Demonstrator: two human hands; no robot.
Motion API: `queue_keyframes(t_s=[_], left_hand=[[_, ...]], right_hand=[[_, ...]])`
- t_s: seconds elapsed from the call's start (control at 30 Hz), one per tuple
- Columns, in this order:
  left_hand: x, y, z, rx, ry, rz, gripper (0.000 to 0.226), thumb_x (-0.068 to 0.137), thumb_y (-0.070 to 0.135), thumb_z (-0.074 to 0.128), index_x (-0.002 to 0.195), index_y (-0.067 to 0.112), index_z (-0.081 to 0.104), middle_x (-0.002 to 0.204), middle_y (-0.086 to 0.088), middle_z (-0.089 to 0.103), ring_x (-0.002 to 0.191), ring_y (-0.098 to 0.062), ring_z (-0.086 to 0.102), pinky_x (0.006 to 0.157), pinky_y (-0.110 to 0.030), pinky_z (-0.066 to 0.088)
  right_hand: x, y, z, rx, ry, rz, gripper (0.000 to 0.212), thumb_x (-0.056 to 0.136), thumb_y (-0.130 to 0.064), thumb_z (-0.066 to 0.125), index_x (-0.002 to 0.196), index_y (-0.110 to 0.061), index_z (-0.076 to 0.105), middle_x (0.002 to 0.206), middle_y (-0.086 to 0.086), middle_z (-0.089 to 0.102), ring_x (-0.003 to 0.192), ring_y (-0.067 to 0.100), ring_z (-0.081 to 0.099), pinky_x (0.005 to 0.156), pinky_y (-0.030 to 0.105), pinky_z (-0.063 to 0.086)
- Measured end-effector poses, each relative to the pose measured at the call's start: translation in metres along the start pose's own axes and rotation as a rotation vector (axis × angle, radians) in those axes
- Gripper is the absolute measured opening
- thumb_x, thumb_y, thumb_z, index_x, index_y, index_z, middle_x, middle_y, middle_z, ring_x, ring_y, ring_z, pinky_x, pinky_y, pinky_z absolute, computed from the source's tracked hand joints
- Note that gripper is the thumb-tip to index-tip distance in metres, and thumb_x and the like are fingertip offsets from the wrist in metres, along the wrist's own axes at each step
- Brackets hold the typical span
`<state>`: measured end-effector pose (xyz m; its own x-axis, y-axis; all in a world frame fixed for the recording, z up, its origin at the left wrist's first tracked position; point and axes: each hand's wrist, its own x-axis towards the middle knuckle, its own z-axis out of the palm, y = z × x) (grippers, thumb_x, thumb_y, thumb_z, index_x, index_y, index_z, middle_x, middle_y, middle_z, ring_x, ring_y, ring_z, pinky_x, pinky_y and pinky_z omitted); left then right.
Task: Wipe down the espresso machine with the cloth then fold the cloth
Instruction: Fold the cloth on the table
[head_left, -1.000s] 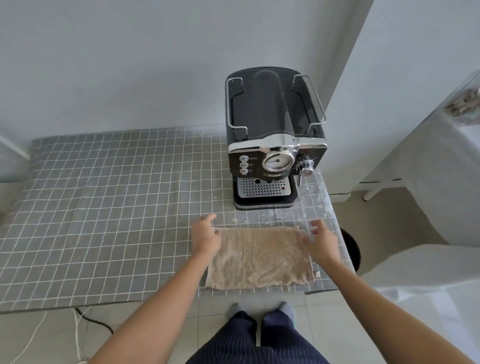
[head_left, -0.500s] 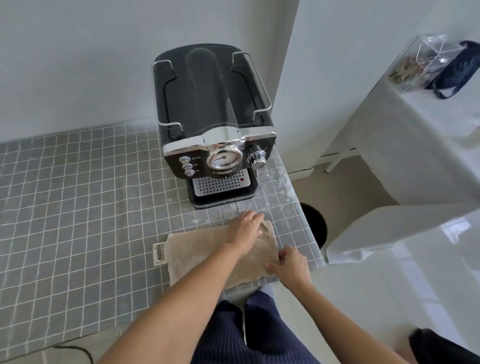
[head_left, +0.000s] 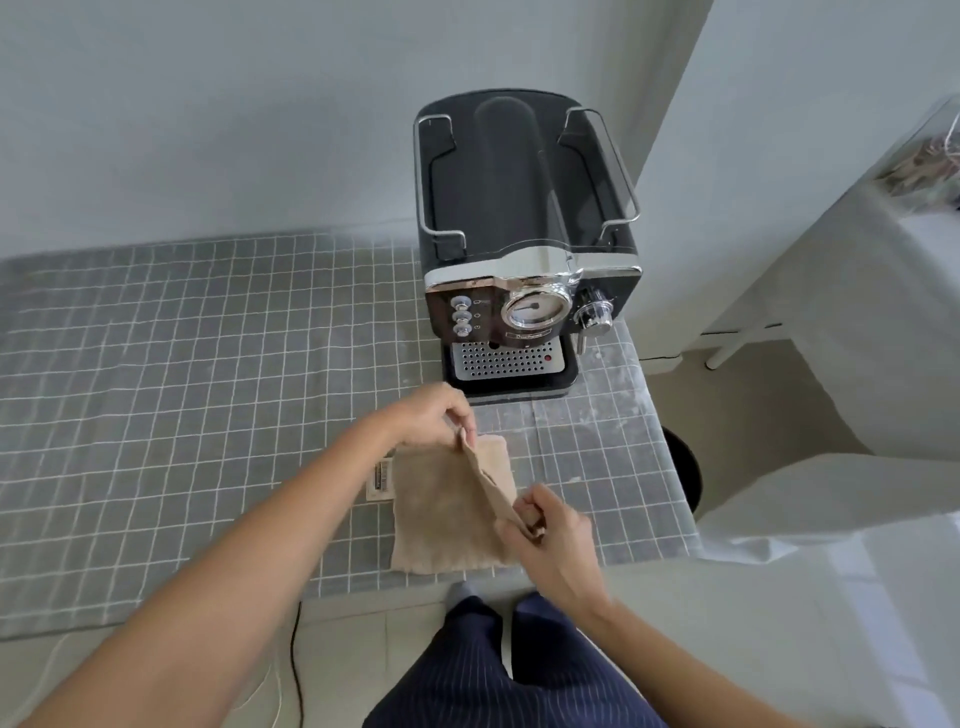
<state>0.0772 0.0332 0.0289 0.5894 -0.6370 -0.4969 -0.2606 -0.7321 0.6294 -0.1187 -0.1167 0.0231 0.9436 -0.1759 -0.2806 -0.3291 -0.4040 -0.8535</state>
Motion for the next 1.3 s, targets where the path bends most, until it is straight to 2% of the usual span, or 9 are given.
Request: queue_keyframes(t_s=[0.2, 0.33, 0.43, 0.53, 0.7, 0.87, 0.93, 1.03, 1.3], left_hand=[[-0.055, -0.059, -0.016, 0.111, 0.015, -0.133, 0.030, 0.076, -0.004, 0.069, 0.077, 0.026, 0.071, 0.107, 0.006, 0.057, 0.106, -0.009, 0.053, 0.098, -0.031, 0.043], [-0.045, -0.056, 0.011, 0.095, 0.160, -0.088, 0.040, 0.085, -0.003, 0.057, 0.114, 0.022, 0.063, 0.130, 0.001, 0.052, 0.123, -0.015, 0.048, 0.106, -0.030, 0.036], [-0.022, -0.036, 0.041, 0.044, 0.160, -0.030, 0.044, 0.090, 0.014, 0.060, 0.133, 0.019, 0.051, 0.140, 0.001, 0.048, 0.128, -0.016, 0.045, 0.107, -0.030, 0.033], [0.002, -0.030, 0.065, 0.115, 0.154, -0.021, 0.047, 0.083, 0.027, 0.070, 0.127, 0.018, 0.054, 0.128, 0.001, 0.056, 0.116, -0.016, 0.054, 0.100, -0.035, 0.044], [0.020, -0.030, 0.066, 0.159, 0.124, -0.025, 0.017, 0.081, 0.029, 0.072, 0.091, 0.021, 0.062, 0.095, 0.003, 0.056, 0.087, -0.015, 0.055, 0.079, -0.032, 0.048], [0.028, -0.018, 0.044, 0.003, 0.010, 0.043, 0.015, 0.085, 0.031, 0.068, 0.078, 0.028, 0.055, 0.076, 0.008, 0.055, 0.075, -0.015, 0.054, 0.070, -0.033, 0.042], [0.036, 0.000, 0.041, -0.022, 0.017, 0.079, 0.017, 0.087, 0.031, 0.066, 0.077, 0.030, 0.053, 0.068, 0.011, 0.051, 0.066, -0.010, 0.049, 0.067, -0.033, 0.041], [0.057, 0.034, 0.046, 0.005, 0.051, 0.139, 0.014, 0.086, 0.033, 0.067, 0.086, 0.024, 0.057, 0.068, 0.014, 0.049, 0.065, -0.007, 0.046, 0.064, -0.030, 0.037], [0.126, 0.106, 0.089, 0.043, 0.071, 0.218, 0.018, 0.082, 0.033, 0.070, 0.092, 0.020, 0.062, 0.080, 0.002, 0.063, 0.075, -0.018, 0.057, 0.064, -0.027, 0.039]], right_hand=[[0.003, -0.011, 0.060, -0.062, -0.312, -0.143, 0.026, 0.083, -0.038, 0.063, 0.091, -0.013, 0.062, 0.084, -0.005, 0.066, 0.070, 0.003, 0.062, 0.066, 0.020, 0.055], [0.012, 0.020, 0.059, -0.250, -0.080, -0.041, 0.006, 0.094, -0.024, 0.057, 0.092, -0.018, 0.056, 0.081, -0.007, 0.061, 0.064, 0.005, 0.058, 0.056, 0.022, 0.049], [0.018, 0.032, 0.051, -0.434, -0.097, 0.221, 0.028, 0.094, -0.037, 0.058, 0.105, -0.014, 0.048, 0.099, 0.001, 0.059, 0.085, 0.018, 0.060, 0.064, 0.026, 0.043], [0.021, 0.031, 0.052, -0.424, -0.187, 0.332, 0.029, 0.090, -0.039, 0.064, 0.100, -0.015, 0.052, 0.097, 0.002, 0.061, 0.081, 0.017, 0.060, 0.062, 0.025, 0.045], [0.025, 0.031, 0.049, -0.353, -0.194, 0.250, 0.029, 0.090, -0.023, 0.062, 0.067, -0.022, 0.043, 0.069, -0.007, 0.052, 0.059, 0.009, 0.047, 0.052, 0.020, 0.040], [0.021, 0.034, 0.019, -0.122, -0.175, 0.233, 0.027, 0.091, -0.022, 0.058, 0.069, -0.020, 0.045, 0.062, -0.003, 0.052, 0.054, 0.008, 0.043, 0.049, 0.017, 0.036], [0.020, 0.043, 0.000, -0.027, -0.104, 0.269, 0.021, 0.090, -0.026, 0.059, 0.073, -0.019, 0.049, 0.067, 0.010, 0.064, 0.055, 0.014, 0.051, 0.053, 0.029, 0.047], [0.019, 0.061, -0.034, 0.012, 0.016, 0.307, 0.018, 0.087, -0.025, 0.061, 0.079, -0.012, 0.052, 0.077, 0.019, 0.070, 0.058, 0.019, 0.057, 0.063, 0.046, 0.054], [0.019, 0.105, -0.108, -0.030, 0.168, 0.417, 0.019, 0.087, -0.028, 0.064, 0.080, -0.013, 0.054, 0.069, 0.010, 0.072, 0.061, 0.024, 0.064, 0.061, 0.040, 0.054]])
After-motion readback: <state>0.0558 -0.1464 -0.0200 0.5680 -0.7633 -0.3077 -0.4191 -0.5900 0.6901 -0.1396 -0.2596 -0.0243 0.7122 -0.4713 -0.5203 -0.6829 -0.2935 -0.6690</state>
